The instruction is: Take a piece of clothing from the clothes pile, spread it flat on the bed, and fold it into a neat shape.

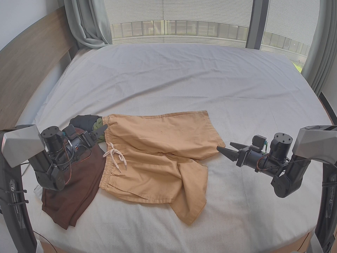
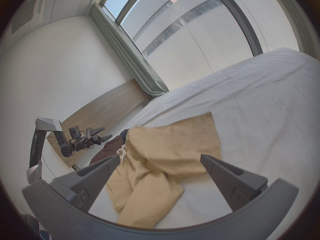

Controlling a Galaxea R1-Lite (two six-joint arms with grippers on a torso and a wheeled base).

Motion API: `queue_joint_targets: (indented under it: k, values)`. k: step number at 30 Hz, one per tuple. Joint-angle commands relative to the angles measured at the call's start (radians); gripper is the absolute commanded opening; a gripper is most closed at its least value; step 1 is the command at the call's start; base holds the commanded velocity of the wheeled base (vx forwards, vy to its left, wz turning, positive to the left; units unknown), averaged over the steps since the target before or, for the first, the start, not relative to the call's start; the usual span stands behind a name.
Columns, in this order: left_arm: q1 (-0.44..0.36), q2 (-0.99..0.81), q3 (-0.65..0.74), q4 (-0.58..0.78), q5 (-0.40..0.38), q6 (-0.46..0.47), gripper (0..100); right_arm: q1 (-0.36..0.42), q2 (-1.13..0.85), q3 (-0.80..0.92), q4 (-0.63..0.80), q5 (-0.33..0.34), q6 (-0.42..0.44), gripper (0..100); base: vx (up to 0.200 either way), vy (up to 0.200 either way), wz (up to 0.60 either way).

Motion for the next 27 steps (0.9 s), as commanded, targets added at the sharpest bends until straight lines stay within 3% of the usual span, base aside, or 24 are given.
queue_joint_targets:
  k: [1,3,4,12,20,27]
  values:
    - [-0.009,-0.049,0.087,-0.019,-0.02,0.081,100,0.014,-0.001,0.078,0.002,0.003,0.0,100,0.0,0.0,0.0]
    - [-0.009,-0.049,0.087,-0.019,-0.02,0.081,100,0.014,-0.001,0.078,0.002,0.003,0.0,100,0.0,0.0,0.0]
    - [-0.027,-0.039,0.095,-0.019,-0.021,0.133,100,0.028,0.059,0.082,0.001,0.0,0.001,100,0.0,0.0,0.0]
    - [-0.089,-0.021,0.109,-0.021,-0.012,0.144,100,0.049,0.12,0.075,0.001,-0.001,0.006,100,0.0,0.0,0.0]
    - [-0.107,-0.015,0.112,-0.021,-0.007,0.149,100,0.082,0.16,0.037,-0.001,-0.006,0.104,100,0.0,0.0,0.0]
    - [-0.106,0.0,0.119,-0.021,-0.017,0.221,100,0.088,0.189,0.023,-0.001,-0.006,0.11,100,0.0,0.0,0.0]
